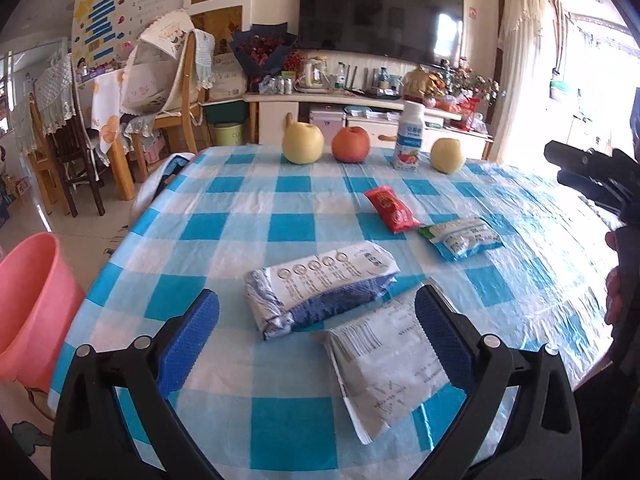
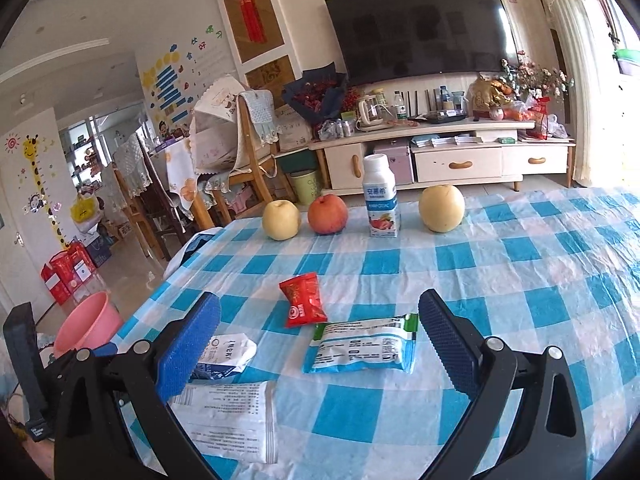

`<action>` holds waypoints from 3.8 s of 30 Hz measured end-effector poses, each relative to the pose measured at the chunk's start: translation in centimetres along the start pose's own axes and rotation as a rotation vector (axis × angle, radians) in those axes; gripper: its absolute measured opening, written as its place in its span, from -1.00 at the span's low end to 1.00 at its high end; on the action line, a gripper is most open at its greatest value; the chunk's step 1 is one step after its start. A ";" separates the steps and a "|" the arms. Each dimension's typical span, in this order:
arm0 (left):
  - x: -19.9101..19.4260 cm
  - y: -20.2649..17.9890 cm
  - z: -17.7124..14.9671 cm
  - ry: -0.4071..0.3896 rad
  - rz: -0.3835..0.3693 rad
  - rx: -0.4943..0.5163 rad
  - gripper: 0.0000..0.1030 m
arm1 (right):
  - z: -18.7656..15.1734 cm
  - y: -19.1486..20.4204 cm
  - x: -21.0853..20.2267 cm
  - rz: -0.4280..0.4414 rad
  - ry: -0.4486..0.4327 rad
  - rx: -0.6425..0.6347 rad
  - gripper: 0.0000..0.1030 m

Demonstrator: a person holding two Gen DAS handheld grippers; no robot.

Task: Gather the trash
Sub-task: 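Move both open tools toward the white packets on the table, then grasp the large white printed paper packet with the left tool, then hold the white packet up with the left tool while the right tool grasps the green-edged white packet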

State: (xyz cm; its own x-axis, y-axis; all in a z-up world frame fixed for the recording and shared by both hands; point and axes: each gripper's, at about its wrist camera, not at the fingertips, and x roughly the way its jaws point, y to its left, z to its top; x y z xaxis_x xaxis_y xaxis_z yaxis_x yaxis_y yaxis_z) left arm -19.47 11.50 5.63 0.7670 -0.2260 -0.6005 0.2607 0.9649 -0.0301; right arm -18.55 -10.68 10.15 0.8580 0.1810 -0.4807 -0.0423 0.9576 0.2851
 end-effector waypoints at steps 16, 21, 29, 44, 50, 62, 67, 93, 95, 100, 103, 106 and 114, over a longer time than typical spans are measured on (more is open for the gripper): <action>3.7 -7.6 -3.6 0.226 -0.180 0.027 0.92 | 0.7 -4.1 1.1 0.017 0.093 0.122 0.91; 3.8 -12.2 -3.5 0.275 -0.397 0.076 0.92 | 0.9 -5.1 1.0 0.010 0.096 0.143 0.91; 2.9 -13.2 -1.0 0.193 -0.279 0.208 0.92 | 0.8 -7.7 1.7 -0.004 0.157 0.238 0.91; 9.5 -15.0 -0.1 0.298 -0.219 0.281 0.91 | -0.1 -5.6 5.2 -0.098 0.298 0.066 0.91; 10.0 -15.1 -0.3 0.287 -0.206 0.271 0.67 | 0.2 -6.5 6.0 -0.091 0.311 0.102 0.91; 9.3 -13.2 0.2 0.261 -0.180 0.156 0.32 | -0.4 -6.2 8.1 -0.125 0.366 0.079 0.91; 8.4 -11.5 1.5 0.222 -0.177 0.101 0.31 | -0.5 -7.2 8.4 -0.153 0.373 0.108 0.91; 5.4 2.4 5.8 0.029 -0.049 -0.207 0.31 | -1.8 -2.7 13.3 -0.100 0.378 0.006 0.90; 5.3 3.5 5.8 0.020 -0.039 -0.229 0.31 | -2.2 -2.4 13.6 -0.134 0.376 -0.008 0.91; 5.1 6.0 5.6 -0.004 -0.027 -0.283 0.31 | -3.2 -2.2 14.3 -0.219 0.403 -0.056 0.91; 5.4 7.3 5.4 -0.004 -0.028 -0.307 0.31 | -3.7 -2.2 15.0 -0.207 0.431 -0.063 0.91; 5.5 8.1 5.0 0.000 -0.028 -0.323 0.31 | -4.1 -1.9 15.5 -0.210 0.446 -0.087 0.93; 5.9 8.9 4.6 0.003 -0.040 -0.333 0.31 | -4.4 -1.4 15.5 -0.218 0.435 -0.122 0.88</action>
State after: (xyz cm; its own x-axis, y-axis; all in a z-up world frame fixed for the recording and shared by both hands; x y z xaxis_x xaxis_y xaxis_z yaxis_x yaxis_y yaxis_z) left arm -9.91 18.19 5.54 0.7581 -0.2649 -0.5960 0.0842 0.9459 -0.3133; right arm -7.42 -8.22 -1.32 0.5617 0.0252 -0.8270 0.0327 0.9981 0.0527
